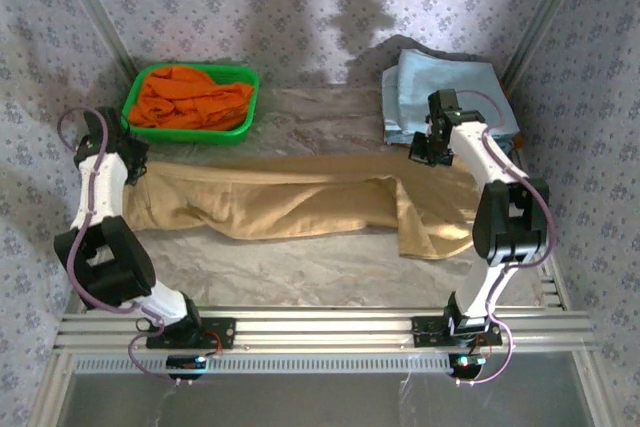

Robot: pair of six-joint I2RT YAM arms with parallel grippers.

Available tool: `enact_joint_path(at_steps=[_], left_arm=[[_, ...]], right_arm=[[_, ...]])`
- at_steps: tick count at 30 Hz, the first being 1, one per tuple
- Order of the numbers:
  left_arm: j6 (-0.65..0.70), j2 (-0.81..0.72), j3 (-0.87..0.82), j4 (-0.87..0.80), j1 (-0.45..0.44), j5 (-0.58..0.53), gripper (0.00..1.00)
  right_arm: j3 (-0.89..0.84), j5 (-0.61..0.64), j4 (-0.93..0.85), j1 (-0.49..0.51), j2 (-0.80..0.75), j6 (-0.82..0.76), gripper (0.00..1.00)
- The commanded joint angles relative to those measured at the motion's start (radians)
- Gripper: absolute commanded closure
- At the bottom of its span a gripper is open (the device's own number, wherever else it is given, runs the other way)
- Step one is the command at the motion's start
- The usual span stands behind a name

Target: Fold and stack the trousers

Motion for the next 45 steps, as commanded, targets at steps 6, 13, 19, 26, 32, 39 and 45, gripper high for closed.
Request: enact_joint_path(at_steps=[6,13,19,26,32,39,45], left_arm=[[0.085,0.153,0.153,0.031,-0.066,-0.108,1.0],[0.059,0.211,0.164,0.025,-0.102,-0.121,1.0],[0.049,0.181,0.154,0.013,-0.107,-0.15,1.0],[0.042,0.167,0.134,0.012,-0.105,-0.144,1.0],[0.044,0.16,0.129,0.003,-0.106,-0.145,1.0],[0.046,0.143,0.132,-0.01,-0.098,-0.143,1.0],[0.045,0.139,0.145,-0.027,-0.096,-0.136,1.0]], right_arm=[[0.036,-0.029,-0.004,-0.007,0.068,-0.021,1.0],[-0.252,-0.052,0.06,0.137,-0.117,0.096,0.77],[-0.472,0.069,0.036,0.375,-0.27,0.201,0.66],[-0.555,0.156,0.02,0.497,-0.269,0.252,0.54],[-0.581,0.096,0.047,0.563,-0.227,0.246,0.6],[-0.651,0.098,0.063,0.576,-0.236,0.273,0.67],[-0.605,0.204,-0.031,0.537,-0.258,0.29,1.0]])
